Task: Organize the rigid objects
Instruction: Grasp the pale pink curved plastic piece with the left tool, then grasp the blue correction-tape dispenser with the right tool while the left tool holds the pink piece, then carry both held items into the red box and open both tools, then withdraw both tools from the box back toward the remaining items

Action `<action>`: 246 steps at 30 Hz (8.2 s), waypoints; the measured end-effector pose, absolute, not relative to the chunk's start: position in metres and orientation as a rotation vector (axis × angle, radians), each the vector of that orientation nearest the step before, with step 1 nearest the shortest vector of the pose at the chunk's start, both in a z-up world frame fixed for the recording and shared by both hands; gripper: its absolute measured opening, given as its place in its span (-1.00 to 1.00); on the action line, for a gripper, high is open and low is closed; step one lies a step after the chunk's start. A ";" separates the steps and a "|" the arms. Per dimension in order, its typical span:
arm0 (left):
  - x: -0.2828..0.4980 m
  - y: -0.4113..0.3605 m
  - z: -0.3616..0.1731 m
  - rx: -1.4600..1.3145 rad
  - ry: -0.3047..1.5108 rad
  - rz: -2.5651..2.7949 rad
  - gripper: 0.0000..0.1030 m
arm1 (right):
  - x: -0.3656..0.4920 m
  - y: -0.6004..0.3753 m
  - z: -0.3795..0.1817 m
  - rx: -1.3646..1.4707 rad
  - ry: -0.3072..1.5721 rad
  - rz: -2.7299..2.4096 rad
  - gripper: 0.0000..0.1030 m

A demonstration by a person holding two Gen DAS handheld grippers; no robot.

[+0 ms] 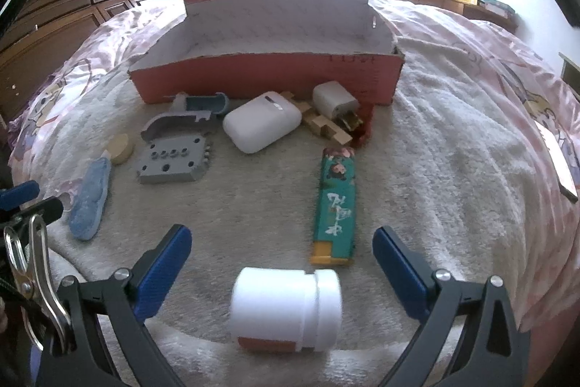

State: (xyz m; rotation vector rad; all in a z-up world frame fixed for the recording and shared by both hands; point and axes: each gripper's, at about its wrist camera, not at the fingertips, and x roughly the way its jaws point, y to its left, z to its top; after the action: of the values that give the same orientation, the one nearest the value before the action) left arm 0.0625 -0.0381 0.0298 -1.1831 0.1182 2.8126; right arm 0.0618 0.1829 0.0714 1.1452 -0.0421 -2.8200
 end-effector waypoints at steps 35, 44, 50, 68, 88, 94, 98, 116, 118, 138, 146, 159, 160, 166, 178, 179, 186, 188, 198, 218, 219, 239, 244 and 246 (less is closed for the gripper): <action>0.051 -0.040 0.006 -1.194 0.162 2.669 -0.08 | 0.073 0.148 0.088 1.129 0.044 -2.726 0.98; 0.050 -0.044 0.002 -1.197 0.132 2.678 -0.19 | 0.074 0.140 0.090 1.122 0.056 -2.708 0.98; 0.052 -0.048 0.006 -1.202 0.105 2.695 -0.19 | 0.071 0.129 0.091 1.119 0.087 -2.687 0.98; 0.053 -0.082 0.014 -1.234 0.004 2.798 -0.19 | 0.036 0.059 0.073 1.271 -0.050 -2.473 0.55; 0.051 -0.085 0.011 -1.242 -0.008 2.795 -0.19 | 0.036 0.072 0.069 1.244 0.025 -2.574 -0.73; 0.052 -0.082 0.013 -1.236 -0.008 2.793 -0.19 | 0.041 0.090 0.074 1.216 -0.007 -2.559 -0.73; 0.052 -0.081 0.012 -1.238 -0.010 2.791 -0.19 | 0.043 0.103 0.080 1.193 -0.056 -2.527 -0.73; 0.052 -0.072 0.011 -1.237 0.002 2.776 -0.19 | 0.037 0.075 0.071 1.178 0.297 -2.539 0.02; 0.052 -0.072 0.011 -1.237 0.003 2.777 -0.19 | 0.038 0.073 0.068 1.161 0.337 -2.544 0.02; 0.051 -0.063 0.019 -1.218 -0.001 2.768 -0.19 | 0.050 0.082 0.084 1.121 0.259 -2.515 -0.24; 0.043 -0.038 0.034 -1.175 0.032 2.741 -0.19 | 0.049 0.103 0.099 1.102 0.161 -2.542 -0.24; 0.009 0.003 0.064 -1.105 0.060 2.700 -0.19 | 0.030 0.148 0.120 1.070 0.038 -2.619 -0.24; 0.005 0.006 0.067 -1.100 0.059 2.699 -0.19 | 0.028 0.152 0.123 1.067 0.030 -2.624 -0.24; -0.014 0.021 0.082 -1.069 0.079 2.706 -0.19 | 0.017 0.167 0.133 1.040 0.014 -2.658 -0.24; -0.059 0.041 0.098 -1.057 0.066 2.758 -0.19 | -0.021 0.190 0.150 1.014 -0.053 -2.719 -0.24; -0.062 0.042 0.098 -1.060 0.061 2.762 -0.19 | -0.025 0.191 0.151 1.014 -0.063 -2.722 -0.24; -0.093 0.048 0.091 -1.125 -0.004 2.764 -0.19 | -0.054 0.203 0.150 1.030 -0.146 -2.752 -0.24; -0.099 0.050 0.089 -1.135 -0.004 2.766 -0.19 | -0.062 0.207 0.149 1.041 -0.157 -2.758 -0.24; -0.121 0.053 0.077 -1.168 -0.002 2.763 -0.19 | -0.085 0.209 0.141 1.067 -0.138 -2.777 -0.24; -0.122 0.058 0.072 -1.194 0.036 2.783 -0.19 | -0.087 0.209 0.133 1.074 -0.184 -2.768 -0.19; -0.122 0.057 0.072 -1.194 0.037 2.784 -0.19 | -0.087 0.209 0.133 1.072 -0.184 -2.769 -0.17; -0.102 0.051 0.084 -1.155 0.064 2.805 -0.19 | -0.066 0.210 0.143 1.037 -0.198 -2.777 -0.08; -0.088 0.048 0.087 -1.148 0.073 2.810 -0.19 | -0.053 0.210 0.147 1.022 -0.193 -2.775 -0.05; -0.083 0.046 0.088 -1.144 0.069 2.813 -0.19 | -0.048 0.211 0.148 1.016 -0.192 -2.771 -0.05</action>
State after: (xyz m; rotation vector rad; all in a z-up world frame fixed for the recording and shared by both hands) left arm -0.0825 0.0457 0.0879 -1.1438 0.0694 2.8125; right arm -0.0480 0.2108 0.1482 1.0159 -0.1916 -2.7715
